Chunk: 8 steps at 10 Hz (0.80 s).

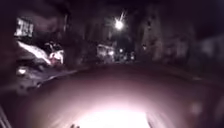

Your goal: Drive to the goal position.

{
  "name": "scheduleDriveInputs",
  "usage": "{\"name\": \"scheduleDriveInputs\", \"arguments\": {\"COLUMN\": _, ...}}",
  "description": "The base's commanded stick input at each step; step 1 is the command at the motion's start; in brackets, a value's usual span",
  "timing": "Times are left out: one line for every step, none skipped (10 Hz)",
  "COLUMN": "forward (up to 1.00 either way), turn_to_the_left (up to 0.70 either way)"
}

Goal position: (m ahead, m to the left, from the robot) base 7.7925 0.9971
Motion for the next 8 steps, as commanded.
{"name": "scheduleDriveInputs", "arguments": {"forward": 1.00, "turn_to_the_left": -0.27}}
{"name": "scheduleDriveInputs", "arguments": {"forward": 1.00, "turn_to_the_left": -0.13}}
{"name": "scheduleDriveInputs", "arguments": {"forward": 1.00, "turn_to_the_left": 0.00}}
{"name": "scheduleDriveInputs", "arguments": {"forward": 1.00, "turn_to_the_left": 0.00}}
{"name": "scheduleDriveInputs", "arguments": {"forward": 1.00, "turn_to_the_left": 0.00}}
{"name": "scheduleDriveInputs", "arguments": {"forward": 1.00, "turn_to_the_left": 0.00}}
{"name": "scheduleDriveInputs", "arguments": {"forward": 1.00, "turn_to_the_left": 0.00}}
{"name": "scheduleDriveInputs", "arguments": {"forward": 1.00, "turn_to_the_left": 0.00}}
